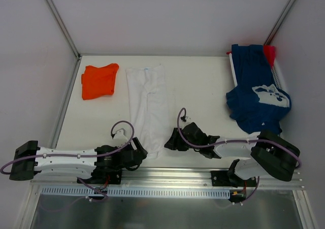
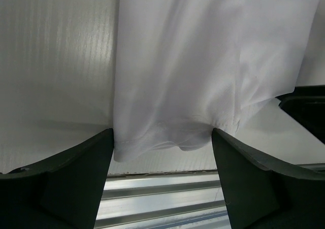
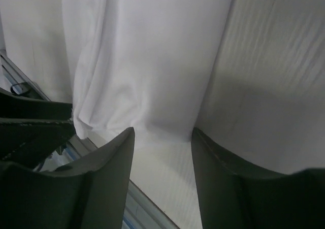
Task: Fold and stack the t-shirts
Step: Grab the bottom of the folded rectangular tshirt with both arms
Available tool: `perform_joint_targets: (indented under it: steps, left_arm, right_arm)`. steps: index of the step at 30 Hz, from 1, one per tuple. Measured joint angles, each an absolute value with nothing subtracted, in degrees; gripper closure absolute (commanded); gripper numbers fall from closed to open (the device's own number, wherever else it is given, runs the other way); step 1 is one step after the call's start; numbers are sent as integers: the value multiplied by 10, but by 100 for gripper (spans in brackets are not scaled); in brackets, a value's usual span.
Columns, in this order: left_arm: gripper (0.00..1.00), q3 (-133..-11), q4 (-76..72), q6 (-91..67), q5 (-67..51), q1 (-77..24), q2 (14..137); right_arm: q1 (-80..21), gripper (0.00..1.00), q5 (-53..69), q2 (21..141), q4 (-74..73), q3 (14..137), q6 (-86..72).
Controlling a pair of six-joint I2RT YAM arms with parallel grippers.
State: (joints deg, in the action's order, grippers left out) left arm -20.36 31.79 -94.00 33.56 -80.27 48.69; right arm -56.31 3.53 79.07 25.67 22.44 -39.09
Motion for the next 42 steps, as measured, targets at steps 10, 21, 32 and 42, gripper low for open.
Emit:
perform_joint_targets:
  steps: [10, 21, 32, 42]
  left_arm:
    - [25, -203, 308, -1005, 361, -851, 520]
    - [20, -233, 375, -1023, 376, -893, 524]
    - [21, -246, 513, -1059, 358, -898, 500]
    - [27, -227, 542, -1117, 377, -935, 527]
  right_arm:
    - [-620, 66, -13, 782, 263, 196, -432]
    - [-634, 66, -13, 841, 347, 203, -452]
    - [-636, 66, -12, 856, 364, 207, -455]
    - [-636, 100, -10, 881, 387, 205, -461]
